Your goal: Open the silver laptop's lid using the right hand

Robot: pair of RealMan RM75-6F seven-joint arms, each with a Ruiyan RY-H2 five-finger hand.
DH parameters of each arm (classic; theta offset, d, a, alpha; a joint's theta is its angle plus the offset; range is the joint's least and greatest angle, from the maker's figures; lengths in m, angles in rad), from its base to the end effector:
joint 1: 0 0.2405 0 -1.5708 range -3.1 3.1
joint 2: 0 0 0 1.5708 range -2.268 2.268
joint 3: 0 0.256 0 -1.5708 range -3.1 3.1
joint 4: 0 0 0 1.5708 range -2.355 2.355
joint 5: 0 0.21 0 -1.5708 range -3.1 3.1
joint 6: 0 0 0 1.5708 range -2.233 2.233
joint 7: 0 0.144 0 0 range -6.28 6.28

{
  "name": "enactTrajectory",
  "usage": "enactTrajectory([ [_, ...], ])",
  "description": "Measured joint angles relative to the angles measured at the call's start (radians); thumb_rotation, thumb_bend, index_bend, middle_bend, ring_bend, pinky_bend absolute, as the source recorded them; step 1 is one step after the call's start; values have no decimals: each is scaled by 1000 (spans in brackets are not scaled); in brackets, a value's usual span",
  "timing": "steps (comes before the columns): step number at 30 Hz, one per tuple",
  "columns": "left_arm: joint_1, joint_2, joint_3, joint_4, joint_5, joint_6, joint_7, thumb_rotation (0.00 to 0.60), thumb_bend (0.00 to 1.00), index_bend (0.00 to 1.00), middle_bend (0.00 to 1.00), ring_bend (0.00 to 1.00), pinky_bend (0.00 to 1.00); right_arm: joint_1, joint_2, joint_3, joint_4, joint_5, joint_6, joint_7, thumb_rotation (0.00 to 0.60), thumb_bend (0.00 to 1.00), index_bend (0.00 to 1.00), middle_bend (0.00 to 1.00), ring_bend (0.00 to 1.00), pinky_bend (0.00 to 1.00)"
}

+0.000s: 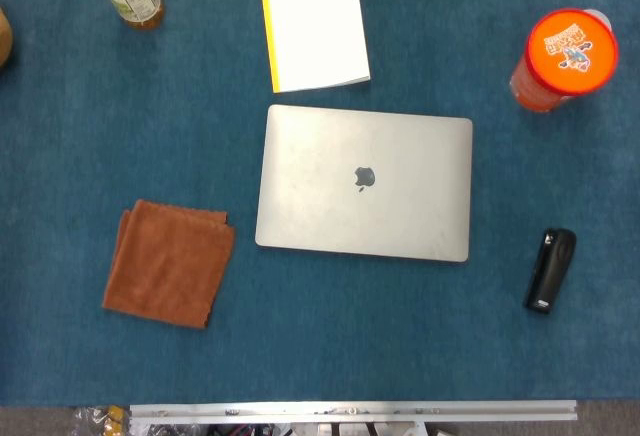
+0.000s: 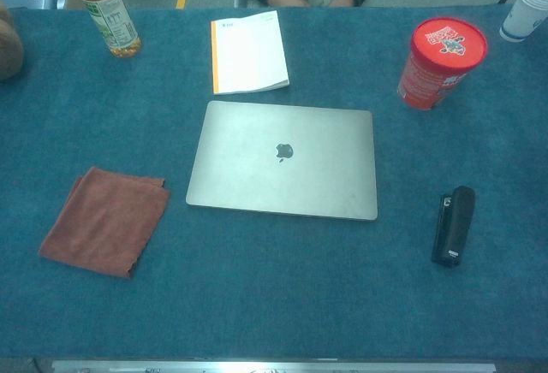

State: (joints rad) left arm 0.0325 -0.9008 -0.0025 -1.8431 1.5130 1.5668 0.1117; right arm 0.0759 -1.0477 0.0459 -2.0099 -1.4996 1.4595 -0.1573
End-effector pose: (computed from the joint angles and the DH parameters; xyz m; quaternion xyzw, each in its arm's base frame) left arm -0.2942 0.1348 0.2088 -0.5876 -0.3800 -0.3350 0.6309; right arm -0.2352 -0.1705 0.1499 0.5781 -0.4455 0.4274 0.5336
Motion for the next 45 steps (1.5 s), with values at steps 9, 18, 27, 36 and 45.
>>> enactTrajectory([
  [9,5,-3,5,8,-2,1,-7,600,469,156,96,2,0,0,-3,-3,2,-1,-2,0,600,379,62,132,0,64],
  [18,8,3,2,-5,3,12,-7,600,469,156,96,2,0,7,-1,2,3,2,-11,12,600,379,62,132,0,64],
  [27,7,8,-1,-21,3,15,3,600,469,156,96,2,0,23,-7,3,2,-4,-34,21,600,377,62,132,0,64],
  [36,0,3,-2,-26,10,8,14,600,469,156,96,2,0,69,-31,0,-7,-10,-110,-16,600,241,63,132,0,64],
  [45,-1,0,2,-26,16,5,19,600,469,156,96,2,0,158,-119,7,-27,7,-233,-111,600,125,62,132,0,64],
])
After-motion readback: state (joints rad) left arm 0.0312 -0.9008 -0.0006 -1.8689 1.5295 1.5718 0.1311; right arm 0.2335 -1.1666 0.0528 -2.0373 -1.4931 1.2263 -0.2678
